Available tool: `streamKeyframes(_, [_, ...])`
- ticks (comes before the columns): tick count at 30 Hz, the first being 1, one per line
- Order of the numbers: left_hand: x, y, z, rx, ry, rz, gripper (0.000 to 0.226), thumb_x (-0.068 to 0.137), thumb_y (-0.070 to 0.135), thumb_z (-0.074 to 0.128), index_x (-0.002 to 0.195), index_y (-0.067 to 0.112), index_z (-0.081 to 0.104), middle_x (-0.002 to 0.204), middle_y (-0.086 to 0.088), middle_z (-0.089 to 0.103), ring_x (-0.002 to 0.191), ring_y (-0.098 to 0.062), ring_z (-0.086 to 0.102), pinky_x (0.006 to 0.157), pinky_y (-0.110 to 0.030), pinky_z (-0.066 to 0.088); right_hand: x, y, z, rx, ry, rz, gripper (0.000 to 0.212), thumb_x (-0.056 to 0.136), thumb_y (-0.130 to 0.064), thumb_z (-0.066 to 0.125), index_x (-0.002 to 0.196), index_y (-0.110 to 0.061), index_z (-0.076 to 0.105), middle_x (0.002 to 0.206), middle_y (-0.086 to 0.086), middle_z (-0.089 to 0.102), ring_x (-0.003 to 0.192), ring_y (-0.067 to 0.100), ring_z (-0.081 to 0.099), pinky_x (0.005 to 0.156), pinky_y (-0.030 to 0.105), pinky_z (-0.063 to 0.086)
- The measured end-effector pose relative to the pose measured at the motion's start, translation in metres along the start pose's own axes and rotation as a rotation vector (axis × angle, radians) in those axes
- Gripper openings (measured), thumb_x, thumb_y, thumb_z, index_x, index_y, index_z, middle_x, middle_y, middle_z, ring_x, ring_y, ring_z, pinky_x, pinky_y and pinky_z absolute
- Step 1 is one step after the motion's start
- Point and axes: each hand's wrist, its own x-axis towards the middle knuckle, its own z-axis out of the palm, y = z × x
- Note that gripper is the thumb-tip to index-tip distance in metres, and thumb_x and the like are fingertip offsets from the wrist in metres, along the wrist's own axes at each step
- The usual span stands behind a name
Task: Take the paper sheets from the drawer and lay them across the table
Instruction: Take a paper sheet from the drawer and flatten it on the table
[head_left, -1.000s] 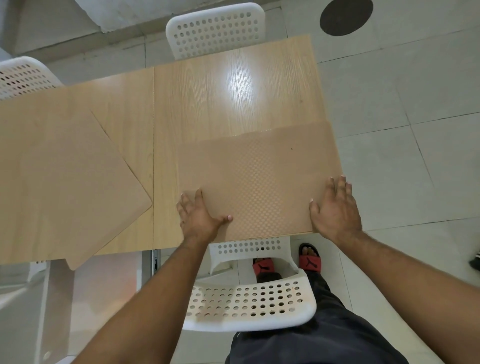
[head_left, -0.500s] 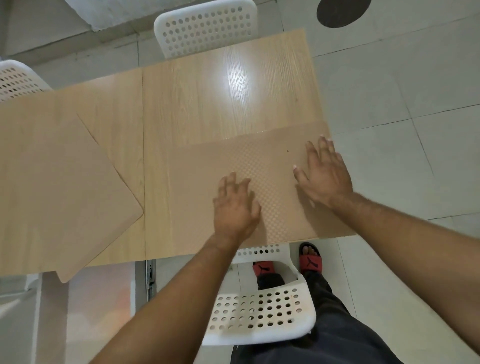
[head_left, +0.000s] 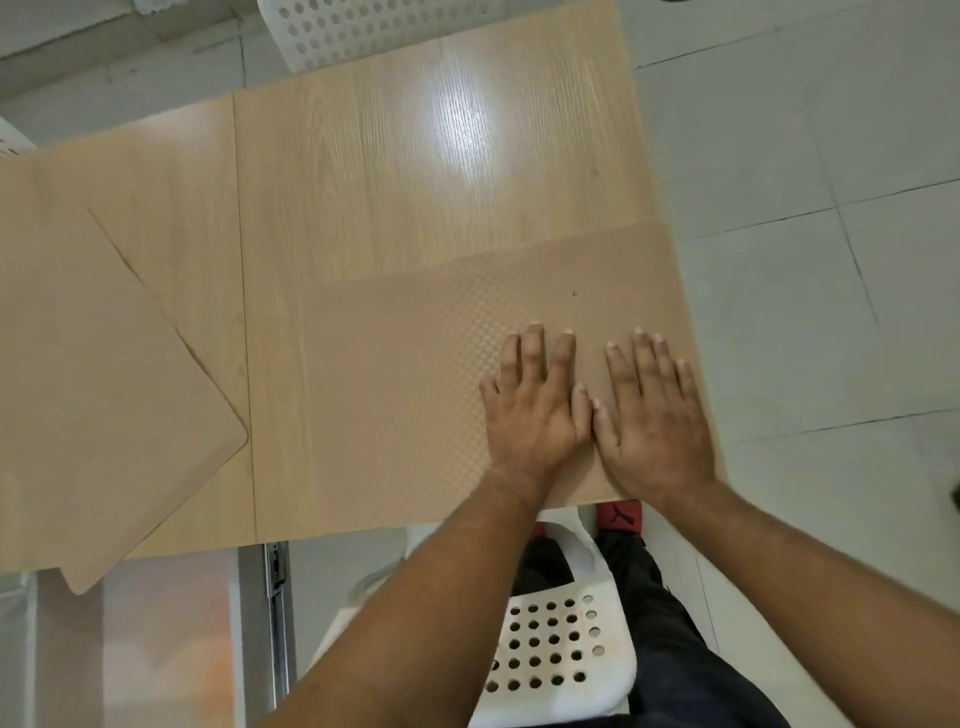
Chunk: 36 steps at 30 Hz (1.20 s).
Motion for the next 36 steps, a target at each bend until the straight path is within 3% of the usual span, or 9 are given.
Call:
streamKeyframes(5, [-0.043, -0.018, 0.005, -0.039, -0.056, 0.162, 0.063, 0.098, 0.053, 0.038, 0.156, 0.03, 0.03, 0.167, -0.006, 0.014, 0.154, -0.025, 0.012, 0.109, -0.051, 0.033, 0.001, -0.001, 0.0, -0.011, -0.008, 0.008, 0.07, 0.097, -0.047, 0.03, 0.158, -0.015, 0.021, 0.165, 0.016, 0.016, 0.153, 0.03, 0.013, 0.123, 0.048, 0.011])
streamKeyframes(6, [-0.052, -0.033, 0.005, -0.024, -0.068, 0.161, 0.067, 0.098, 0.056, 0.038, 0.158, 0.031, 0.023, 0.168, -0.005, 0.006, 0.155, -0.024, 0.004, 0.113, -0.052, 0.03, 0.001, -0.002, -0.001, -0.005, -0.012, 0.009, 0.07, 0.097, -0.047, 0.032, 0.158, -0.015, 0.021, 0.165, 0.015, 0.016, 0.153, 0.03, 0.013, 0.123, 0.048, 0.011])
streamKeyframes(8, [-0.059, -0.075, -0.002, -0.025, -0.048, -0.01, 0.074, 0.095, 0.063, 0.033, 0.159, 0.034, 0.012, 0.169, -0.003, -0.002, 0.155, -0.024, -0.002, 0.115, -0.056, 0.028, 0.0, -0.003, -0.002, 0.012, -0.007, 0.012, 0.071, 0.095, -0.047, 0.037, 0.158, -0.016, 0.022, 0.165, 0.015, 0.018, 0.153, 0.03, 0.013, 0.123, 0.047, 0.01])
streamKeyframes(10, [-0.055, -0.117, -0.015, -0.055, -0.018, -0.268, 0.077, 0.091, 0.069, 0.027, 0.159, 0.037, 0.009, 0.169, -0.001, -0.002, 0.155, -0.024, -0.002, 0.113, -0.062, 0.027, 0.0, -0.003, -0.004, 0.012, -0.012, 0.012, 0.072, 0.095, -0.048, 0.039, 0.158, -0.017, 0.023, 0.165, 0.014, 0.017, 0.153, 0.029, 0.013, 0.123, 0.047, 0.01])
streamKeyframes(12, [-0.05, -0.145, -0.024, -0.074, -0.021, -0.358, 0.077, 0.091, 0.07, 0.026, 0.158, 0.039, 0.005, 0.169, 0.0, -0.002, 0.155, -0.024, -0.003, 0.113, -0.066, 0.024, 0.001, -0.002, -0.004, 0.004, -0.026, 0.01, 0.073, 0.095, -0.05, 0.038, 0.158, -0.017, 0.022, 0.166, 0.013, 0.015, 0.153, 0.029, 0.01, 0.123, 0.048, 0.009])
streamKeyframes(19, [-0.05, -0.149, -0.024, -0.059, -0.007, -0.346, 0.077, 0.092, 0.067, 0.028, 0.159, 0.038, 0.004, 0.169, -0.001, -0.002, 0.155, -0.024, -0.003, 0.113, -0.063, 0.023, 0.003, -0.011, -0.002, 0.008, -0.022, -0.012, 0.073, 0.097, -0.053, 0.033, 0.159, -0.017, 0.017, 0.166, 0.016, 0.01, 0.154, 0.03, 0.006, 0.123, 0.05, 0.007])
streamKeyframes(25, [-0.049, -0.15, -0.023, -0.055, 0.024, -0.339, 0.077, 0.091, 0.066, 0.032, 0.159, 0.037, 0.008, 0.169, -0.002, 0.002, 0.155, -0.024, 0.001, 0.112, -0.06, 0.027, 0.05, -0.103, 0.004, 0.049, -0.071, -0.265, 0.074, 0.097, -0.056, 0.03, 0.159, -0.02, 0.013, 0.166, 0.016, 0.007, 0.154, 0.029, 0.004, 0.124, 0.049, 0.004])
streamKeyframes(32, [-0.049, -0.154, -0.016, -0.021, 0.056, -0.331, 0.079, 0.09, 0.067, 0.033, 0.159, 0.033, 0.013, 0.169, -0.004, 0.004, 0.155, -0.026, 0.004, 0.108, -0.056, 0.033, 0.098, -0.139, 0.017, -0.059, -0.08, -0.289, 0.076, 0.094, -0.061, 0.025, 0.16, -0.024, 0.014, 0.167, 0.016, 0.005, 0.154, 0.033, 0.002, 0.122, 0.054, 0.003])
streamKeyframes(36, [-0.034, -0.164, -0.02, -0.056, 0.011, -0.307, 0.081, 0.09, 0.07, 0.029, 0.159, 0.037, 0.005, 0.168, -0.005, -0.007, 0.154, -0.03, -0.006, 0.111, -0.06, 0.025, 0.097, -0.137, 0.019, -0.092, -0.081, -0.304, 0.075, 0.096, -0.062, 0.022, 0.16, -0.027, 0.007, 0.167, 0.017, -0.002, 0.154, 0.033, -0.004, 0.122, 0.055, 0.002])
